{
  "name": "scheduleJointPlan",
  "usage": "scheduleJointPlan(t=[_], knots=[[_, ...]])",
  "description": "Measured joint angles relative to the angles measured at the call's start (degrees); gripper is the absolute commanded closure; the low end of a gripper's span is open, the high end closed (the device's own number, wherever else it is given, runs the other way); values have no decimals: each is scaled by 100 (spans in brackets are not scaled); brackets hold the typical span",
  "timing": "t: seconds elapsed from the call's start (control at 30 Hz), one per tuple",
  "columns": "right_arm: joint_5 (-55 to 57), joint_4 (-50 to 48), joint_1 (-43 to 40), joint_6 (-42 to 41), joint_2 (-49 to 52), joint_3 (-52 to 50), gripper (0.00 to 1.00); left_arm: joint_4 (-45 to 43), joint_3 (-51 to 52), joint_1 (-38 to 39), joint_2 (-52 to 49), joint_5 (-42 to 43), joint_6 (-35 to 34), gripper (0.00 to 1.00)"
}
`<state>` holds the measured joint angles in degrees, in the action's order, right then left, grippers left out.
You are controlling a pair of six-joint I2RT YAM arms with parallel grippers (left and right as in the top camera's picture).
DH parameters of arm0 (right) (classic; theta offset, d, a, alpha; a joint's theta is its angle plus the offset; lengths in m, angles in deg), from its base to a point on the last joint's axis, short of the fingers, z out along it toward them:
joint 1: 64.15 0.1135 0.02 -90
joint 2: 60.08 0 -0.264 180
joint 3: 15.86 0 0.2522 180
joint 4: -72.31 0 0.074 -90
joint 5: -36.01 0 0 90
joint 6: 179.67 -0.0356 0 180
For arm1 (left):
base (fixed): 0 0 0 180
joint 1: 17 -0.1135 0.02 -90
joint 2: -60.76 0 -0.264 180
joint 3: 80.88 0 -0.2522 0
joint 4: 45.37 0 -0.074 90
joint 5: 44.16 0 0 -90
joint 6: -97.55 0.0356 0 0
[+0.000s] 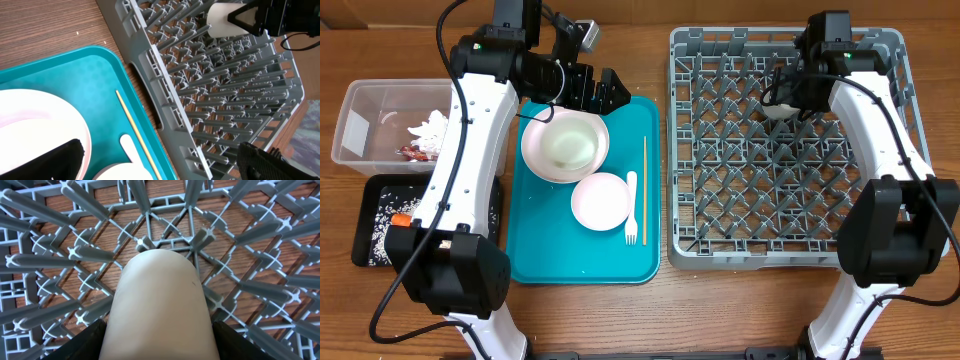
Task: Sort waste into correct bins and load items into the dishwasher rack
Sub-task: 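Lower the white cup upright into the rack's far area with the right gripper, then open the right gripper and move it left toward the teal tray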
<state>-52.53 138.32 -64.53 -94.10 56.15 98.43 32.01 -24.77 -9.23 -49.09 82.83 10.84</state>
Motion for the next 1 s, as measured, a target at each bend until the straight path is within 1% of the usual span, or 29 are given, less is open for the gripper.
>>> scheduleJointPlan(t=[0.03,0.07,0.1,0.2,0.27,0.37,0.57,0.8,0.93,1.0], knots=[[0,-9,0,2,11,0,54,0,0,0,0,0,0,0],[2,-11,0,0,24,0,43,0,0,0,0,0,2,0],[0,-15,0,4,44,0,28,0,0,0,0,0,0,0],[-2,-31,0,31,72,0,8,0,0,0,0,0,0,0],[-15,-63,2,55,74,2,4,0,0,0,0,0,2,0],[-13,-57,0,26,74,9,2,0,0,0,0,0,0,0],[-105,63,0,33,74,273,3,0,0,0,0,0,0,0],[-225,715,0,31,2,894,9,0,0,0,0,0,0,0],[-632,1134,0,26,-302,1056,14,0,0,0,0,0,2,0],[-1019,1462,0,24,-592,1106,16,0,0,0,0,0,2,0]])
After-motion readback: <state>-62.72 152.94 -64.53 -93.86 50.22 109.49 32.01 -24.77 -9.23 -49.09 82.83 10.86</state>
